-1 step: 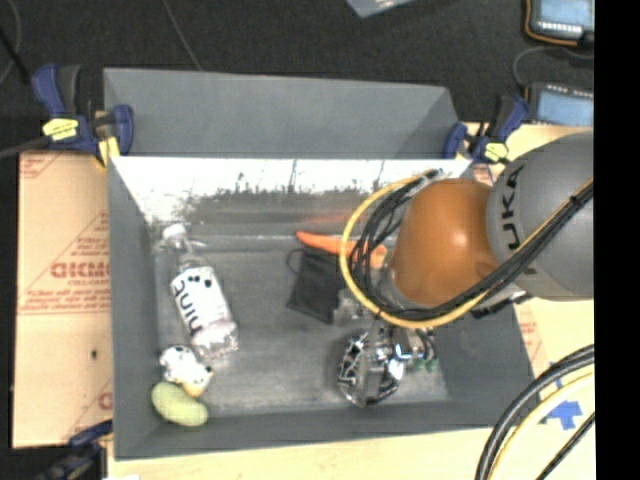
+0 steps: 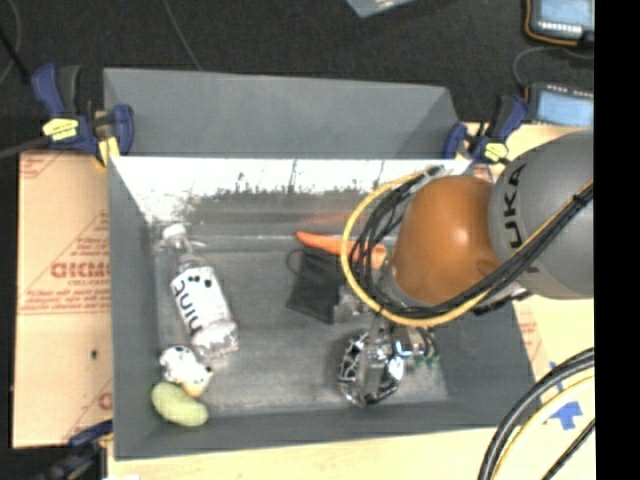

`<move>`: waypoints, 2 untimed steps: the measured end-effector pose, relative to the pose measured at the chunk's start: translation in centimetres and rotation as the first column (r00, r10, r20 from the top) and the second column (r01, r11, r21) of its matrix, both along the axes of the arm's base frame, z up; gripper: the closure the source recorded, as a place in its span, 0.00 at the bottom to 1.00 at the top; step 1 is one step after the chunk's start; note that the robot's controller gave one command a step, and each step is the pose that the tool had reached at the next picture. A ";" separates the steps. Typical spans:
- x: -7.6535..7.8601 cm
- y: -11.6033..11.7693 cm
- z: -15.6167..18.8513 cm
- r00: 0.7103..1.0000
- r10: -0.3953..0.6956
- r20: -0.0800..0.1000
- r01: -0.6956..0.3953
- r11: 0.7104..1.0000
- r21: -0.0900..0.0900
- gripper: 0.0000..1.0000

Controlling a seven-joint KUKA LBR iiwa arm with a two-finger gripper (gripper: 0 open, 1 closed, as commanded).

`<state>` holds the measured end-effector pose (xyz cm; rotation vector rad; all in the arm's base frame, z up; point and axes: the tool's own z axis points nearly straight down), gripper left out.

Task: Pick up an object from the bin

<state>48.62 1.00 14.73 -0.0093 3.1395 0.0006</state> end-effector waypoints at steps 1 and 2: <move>1.9 -2.5 -5.9 0.996 0.086 -0.007 -0.086 0.996 0.001 0.00; 0.4 -4.3 -7.4 0.983 0.182 -0.005 -0.182 0.983 0.000 0.00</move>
Offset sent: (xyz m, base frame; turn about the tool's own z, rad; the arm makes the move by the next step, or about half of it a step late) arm -0.0035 -0.0475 -0.0773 -0.1980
